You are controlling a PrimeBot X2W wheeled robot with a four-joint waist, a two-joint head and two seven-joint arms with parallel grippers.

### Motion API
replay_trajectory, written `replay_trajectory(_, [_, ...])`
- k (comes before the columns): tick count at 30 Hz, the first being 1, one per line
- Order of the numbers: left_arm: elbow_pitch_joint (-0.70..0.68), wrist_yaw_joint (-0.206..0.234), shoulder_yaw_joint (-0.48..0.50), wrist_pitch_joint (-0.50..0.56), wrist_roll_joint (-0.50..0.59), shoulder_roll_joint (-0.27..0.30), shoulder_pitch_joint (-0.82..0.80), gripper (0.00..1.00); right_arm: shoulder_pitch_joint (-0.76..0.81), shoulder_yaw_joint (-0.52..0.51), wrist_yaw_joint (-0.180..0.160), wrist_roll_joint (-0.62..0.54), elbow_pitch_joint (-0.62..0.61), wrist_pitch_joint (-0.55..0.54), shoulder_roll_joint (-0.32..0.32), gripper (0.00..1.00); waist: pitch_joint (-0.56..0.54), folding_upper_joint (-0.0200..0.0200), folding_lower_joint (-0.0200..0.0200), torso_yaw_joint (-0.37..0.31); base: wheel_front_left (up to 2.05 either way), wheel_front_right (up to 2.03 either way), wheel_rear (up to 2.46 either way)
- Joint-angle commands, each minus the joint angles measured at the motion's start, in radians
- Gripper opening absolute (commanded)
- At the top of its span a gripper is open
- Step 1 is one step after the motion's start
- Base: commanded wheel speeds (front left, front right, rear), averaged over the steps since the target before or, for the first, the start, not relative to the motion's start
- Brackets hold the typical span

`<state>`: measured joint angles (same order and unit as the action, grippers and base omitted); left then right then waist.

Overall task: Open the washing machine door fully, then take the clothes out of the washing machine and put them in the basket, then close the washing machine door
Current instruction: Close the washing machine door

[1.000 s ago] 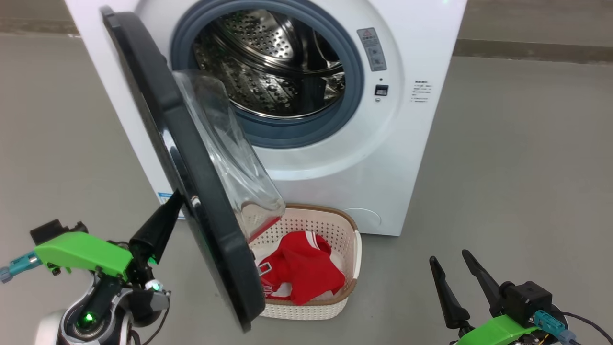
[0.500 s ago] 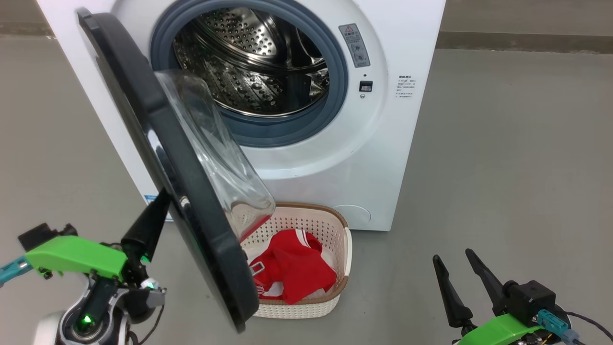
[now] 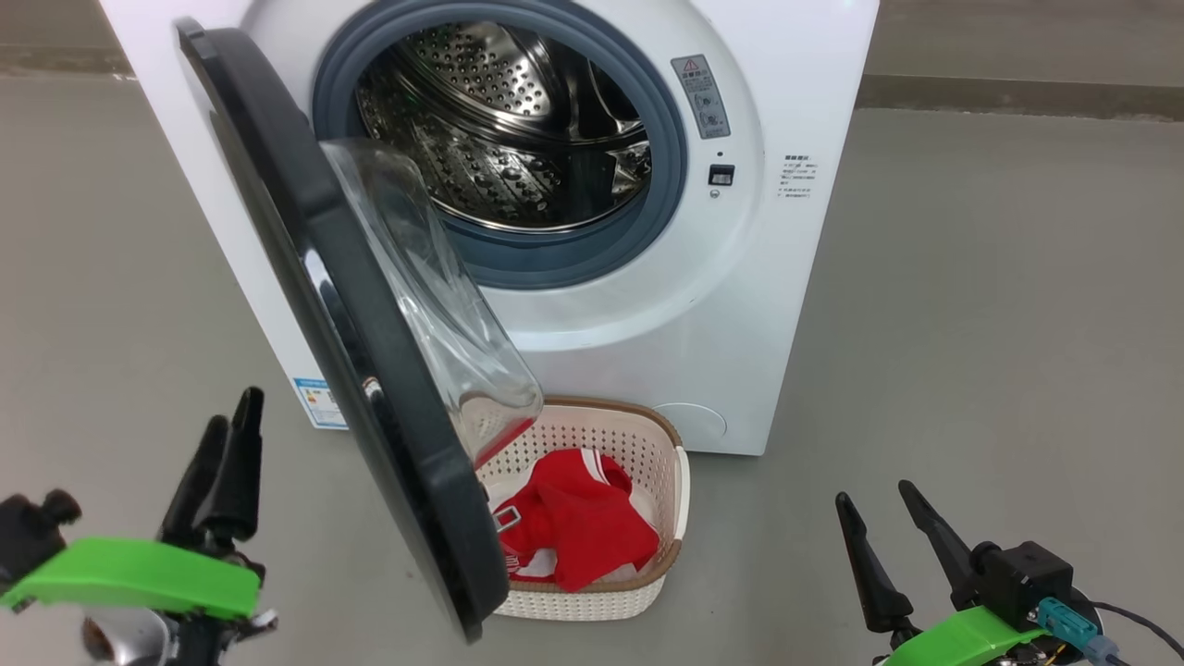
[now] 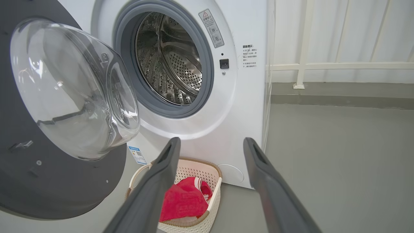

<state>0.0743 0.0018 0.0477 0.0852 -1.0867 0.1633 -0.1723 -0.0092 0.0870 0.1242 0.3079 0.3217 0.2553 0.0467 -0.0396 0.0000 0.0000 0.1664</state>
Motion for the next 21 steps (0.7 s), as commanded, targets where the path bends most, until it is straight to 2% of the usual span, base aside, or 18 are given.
replay_trajectory(1, [-0.018, -0.008, 0.024, -0.041, 0.054, 0.036, -0.012, 1.00, -0.031, 0.028, 0.007, 0.006, -0.026, 0.006, 0.004, 1.00, -0.002, 0.0000, 0.0000, 0.001, 0.00, 0.00, 0.00])
replay_trajectory(7, [-0.003, -0.013, -0.065, -0.233, 0.361, 0.112, 0.038, 1.00, -0.025, 0.034, 0.007, 0.008, -0.025, 0.006, 0.004, 1.00, -0.011, 0.0000, 0.0000, 0.000, 0.00, 0.00, 0.00])
replay_trajectory(12, [0.022, 0.000, -0.093, -0.328, 0.521, 0.137, 0.077, 1.00, -0.025, 0.037, 0.007, 0.011, -0.025, 0.006, 0.004, 1.00, -0.013, 0.0000, 0.0000, -0.006, 0.00, 0.00, 0.00])
replay_trajectory(21, [0.039, -0.009, -0.066, -0.347, 0.678, 0.087, 0.166, 1.00, -0.027, 0.038, 0.007, 0.014, -0.027, 0.006, 0.004, 1.00, -0.007, 0.0000, 0.0000, -0.016, 0.00, 0.00, 0.00])
